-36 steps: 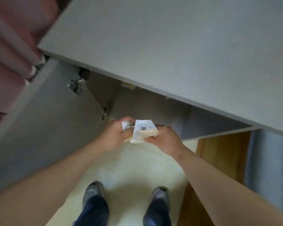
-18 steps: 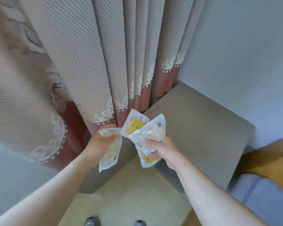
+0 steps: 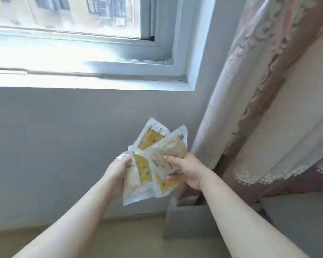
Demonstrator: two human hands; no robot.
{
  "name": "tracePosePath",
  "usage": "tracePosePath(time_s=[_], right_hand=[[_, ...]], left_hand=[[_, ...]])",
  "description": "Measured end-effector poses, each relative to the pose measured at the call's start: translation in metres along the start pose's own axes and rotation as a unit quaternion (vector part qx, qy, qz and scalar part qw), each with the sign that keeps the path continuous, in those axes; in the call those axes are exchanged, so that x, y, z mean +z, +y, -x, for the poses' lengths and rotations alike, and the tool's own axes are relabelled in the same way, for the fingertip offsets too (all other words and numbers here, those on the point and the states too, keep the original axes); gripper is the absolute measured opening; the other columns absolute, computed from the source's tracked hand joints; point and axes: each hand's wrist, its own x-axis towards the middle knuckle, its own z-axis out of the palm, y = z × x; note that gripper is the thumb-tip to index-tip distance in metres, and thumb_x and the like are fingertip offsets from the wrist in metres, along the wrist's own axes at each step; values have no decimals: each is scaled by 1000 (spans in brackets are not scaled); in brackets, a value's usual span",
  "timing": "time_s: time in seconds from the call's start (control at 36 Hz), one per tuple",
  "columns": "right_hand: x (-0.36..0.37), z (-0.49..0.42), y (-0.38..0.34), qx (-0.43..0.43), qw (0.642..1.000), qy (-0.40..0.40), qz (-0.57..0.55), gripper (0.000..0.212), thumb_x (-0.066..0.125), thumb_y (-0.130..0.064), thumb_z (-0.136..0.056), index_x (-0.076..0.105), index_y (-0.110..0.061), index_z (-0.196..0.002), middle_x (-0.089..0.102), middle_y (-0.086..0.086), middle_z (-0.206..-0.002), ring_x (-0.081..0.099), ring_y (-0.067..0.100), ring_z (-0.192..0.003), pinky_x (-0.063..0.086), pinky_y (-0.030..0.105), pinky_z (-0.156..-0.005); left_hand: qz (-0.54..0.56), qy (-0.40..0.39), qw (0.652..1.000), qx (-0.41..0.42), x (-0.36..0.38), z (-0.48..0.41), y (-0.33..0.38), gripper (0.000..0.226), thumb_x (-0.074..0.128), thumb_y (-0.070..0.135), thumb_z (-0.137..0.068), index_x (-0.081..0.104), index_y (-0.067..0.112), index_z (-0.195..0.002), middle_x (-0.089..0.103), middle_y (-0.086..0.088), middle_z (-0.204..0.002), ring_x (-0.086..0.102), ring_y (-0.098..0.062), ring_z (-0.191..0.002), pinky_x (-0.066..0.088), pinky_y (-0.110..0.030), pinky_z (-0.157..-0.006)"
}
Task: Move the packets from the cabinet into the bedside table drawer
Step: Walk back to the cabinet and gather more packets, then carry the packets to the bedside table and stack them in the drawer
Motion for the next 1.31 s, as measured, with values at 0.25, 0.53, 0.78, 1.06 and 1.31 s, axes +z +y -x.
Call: tracePosePath(time_s=[0.25,0.53,0.78,1.06,1.31], right_hand=[[220,-75,13,101,988,-118,26,16,57,-18,-93,62,-15,-108,66,9,-110,68,19,-80,54,28,-54],[443,-110,30,142,909,-352,171,11,57,-12,-92,62,-11,-103,68,8,-90,68,22,-69,54,28,-43],[603,-160,43,56,833,-435,338,16,67,-27,-85,65,-16,-96,71,0,-87,66,18,-74,52,31,-66],[767,-213,44,104,807,-525,248,12,68,-12,-85,62,-11,-94,72,9,-93,70,24,-82,58,41,-74],[896,-211,82,161,736,-606,255,21,66,-11,-87,60,-9,-107,72,12,-99,70,29,-89,56,49,-81]], left_hand=[[95,154,983,34,-203,55,39,47,54,43,-91,59,3,-116,69,-21,-101,69,-34,-85,56,-42,-71],[201,422,881,78,-380,124,24,9,66,9,-85,65,9,-94,71,-16,-84,70,-29,-71,57,-41,-63],[288,542,783,102,-502,153,31,3,60,6,-89,61,9,-90,68,-16,-84,65,-31,-77,53,-42,-70],[360,613,690,137,-627,156,69,13,56,11,-92,64,4,-99,69,-22,-95,67,-33,-80,54,-45,-75],[395,660,626,128,-722,211,59,16,57,14,-93,63,5,-104,70,-19,-95,69,-30,-76,55,-39,-69]])
